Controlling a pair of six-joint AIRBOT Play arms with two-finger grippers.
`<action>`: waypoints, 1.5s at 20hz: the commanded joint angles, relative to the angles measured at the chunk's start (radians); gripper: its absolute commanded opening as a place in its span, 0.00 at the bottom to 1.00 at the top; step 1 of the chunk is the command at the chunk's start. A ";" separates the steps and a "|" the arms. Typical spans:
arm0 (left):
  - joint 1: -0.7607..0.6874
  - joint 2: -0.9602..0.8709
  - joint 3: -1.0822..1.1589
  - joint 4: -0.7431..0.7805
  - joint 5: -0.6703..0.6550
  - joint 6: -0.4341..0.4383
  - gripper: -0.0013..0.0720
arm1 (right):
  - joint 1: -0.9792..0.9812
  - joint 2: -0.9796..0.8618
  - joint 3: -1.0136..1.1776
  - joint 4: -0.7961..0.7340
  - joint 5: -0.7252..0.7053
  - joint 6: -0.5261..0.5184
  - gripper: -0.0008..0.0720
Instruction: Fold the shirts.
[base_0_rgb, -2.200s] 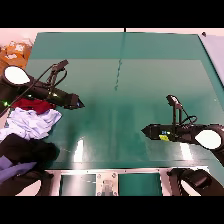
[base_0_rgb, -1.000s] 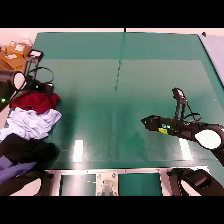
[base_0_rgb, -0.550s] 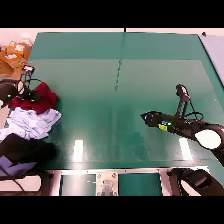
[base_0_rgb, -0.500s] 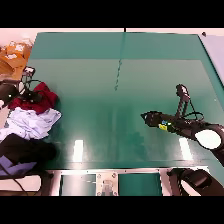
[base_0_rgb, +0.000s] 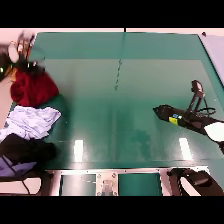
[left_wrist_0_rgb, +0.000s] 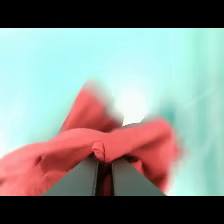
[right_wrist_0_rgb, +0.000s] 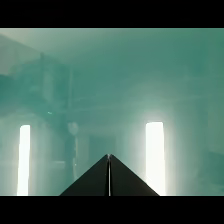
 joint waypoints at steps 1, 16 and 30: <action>-0.201 0.021 0.263 -0.133 -0.118 0.014 0.05 | -0.130 -0.003 0.063 0.002 0.087 -0.101 0.03; -0.647 -0.098 0.003 -0.591 -0.231 -0.047 0.87 | -0.281 -0.204 0.284 0.002 0.232 -0.156 0.52; -0.395 -0.101 -0.507 -0.848 -0.098 -0.013 0.87 | -0.242 -1.060 0.793 0.308 0.227 -0.383 0.52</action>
